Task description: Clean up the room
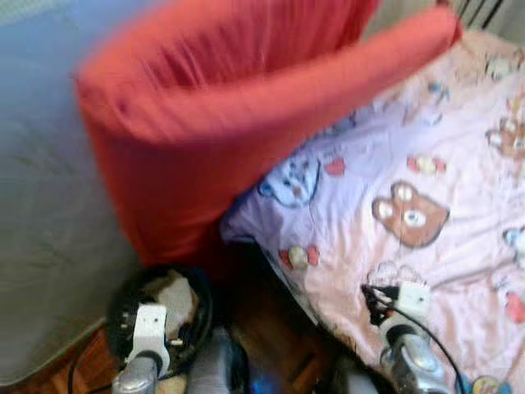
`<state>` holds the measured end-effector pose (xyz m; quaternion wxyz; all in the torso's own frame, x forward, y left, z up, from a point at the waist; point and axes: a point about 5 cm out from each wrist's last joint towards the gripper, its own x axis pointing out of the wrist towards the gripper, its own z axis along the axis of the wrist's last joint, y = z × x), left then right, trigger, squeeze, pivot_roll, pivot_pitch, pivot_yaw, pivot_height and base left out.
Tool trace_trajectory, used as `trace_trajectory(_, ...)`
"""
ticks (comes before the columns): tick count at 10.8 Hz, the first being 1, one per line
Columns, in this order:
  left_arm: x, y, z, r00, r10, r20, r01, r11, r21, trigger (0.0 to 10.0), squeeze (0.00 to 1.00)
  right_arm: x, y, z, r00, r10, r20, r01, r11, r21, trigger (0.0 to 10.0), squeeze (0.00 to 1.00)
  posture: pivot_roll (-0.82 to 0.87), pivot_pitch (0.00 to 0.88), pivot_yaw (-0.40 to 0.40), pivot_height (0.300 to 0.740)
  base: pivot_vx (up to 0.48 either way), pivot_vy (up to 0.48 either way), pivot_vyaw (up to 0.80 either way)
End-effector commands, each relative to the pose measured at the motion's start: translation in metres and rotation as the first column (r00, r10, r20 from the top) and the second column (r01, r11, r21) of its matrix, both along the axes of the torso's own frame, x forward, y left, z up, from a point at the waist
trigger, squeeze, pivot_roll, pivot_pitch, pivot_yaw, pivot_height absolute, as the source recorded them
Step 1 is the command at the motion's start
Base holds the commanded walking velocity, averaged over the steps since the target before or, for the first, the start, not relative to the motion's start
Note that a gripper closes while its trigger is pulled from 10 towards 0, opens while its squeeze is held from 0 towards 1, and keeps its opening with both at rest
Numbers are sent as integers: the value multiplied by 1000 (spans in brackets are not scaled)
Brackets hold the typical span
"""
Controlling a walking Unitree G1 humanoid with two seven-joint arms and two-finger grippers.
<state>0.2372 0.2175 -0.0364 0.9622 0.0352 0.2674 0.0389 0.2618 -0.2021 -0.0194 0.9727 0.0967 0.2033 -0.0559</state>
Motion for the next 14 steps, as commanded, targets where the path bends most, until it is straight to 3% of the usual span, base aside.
trace_trajectory(1, -13, 4, -9, 998, 21, -62, -21, 1000, 5, 10000, 0, -9, 3, -10, 998, 0, -58, 0, 1000, 6, 10000, 0, 163, 163, -3, 740, 0, 0, 0)
trace_trajectory(3, -14, 2, -13, 995, 27, -94, -28, 1000, -9, 10000, 0, -15, 7, -17, 993, 0, -116, 1, 1000, 15, 10000, 0, 147, 105, -6, 740, 0, 0, 0)
trace_trajectory(4, -18, 2, -16, 991, 32, -130, -34, 999, -11, 10000, 0, -24, 7, -26, 982, -7, -188, 10, 1000, 16, 10000, 0, 117, 74, -2, 740, 0, 0, 0)
trace_trajectory(5, -27, -2, -24, 982, 21, -190, -24, 1000, -18, 10000, 0, -42, 6, -41, 949, -10, -315, 7, 1000, -11, 10000, 0, 101, 36, 1, 740, 0, 0, 0)
trace_trajectory(8, -32, 2, -27, 977, 69, -204, -70, 998, 0, 10000, 0, -67, 5, -55, 915, -12, -402, 4, 1000, -23, 10000, 0, 137, 2, -12, 740, 0, 0, 0)
trace_trajectory(10, -39, 7, -30, 971, 69, -231, -70, 998, 3, 10000, 0, -66, 0, -55, 914, -60, -400, 56, 998, -22, 10000, 0, 132, 0, -3, 740, 0, 0, 0)
trace_trajectory(14, -43, 6, -32, 969, 65, -239, -67, 998, 1, 10000, 0, -64, 15, -56, 913, -28, -408, 29, 1000, -4, 10000, 0, 144, 0, 0, 740, 0, 0, 0)
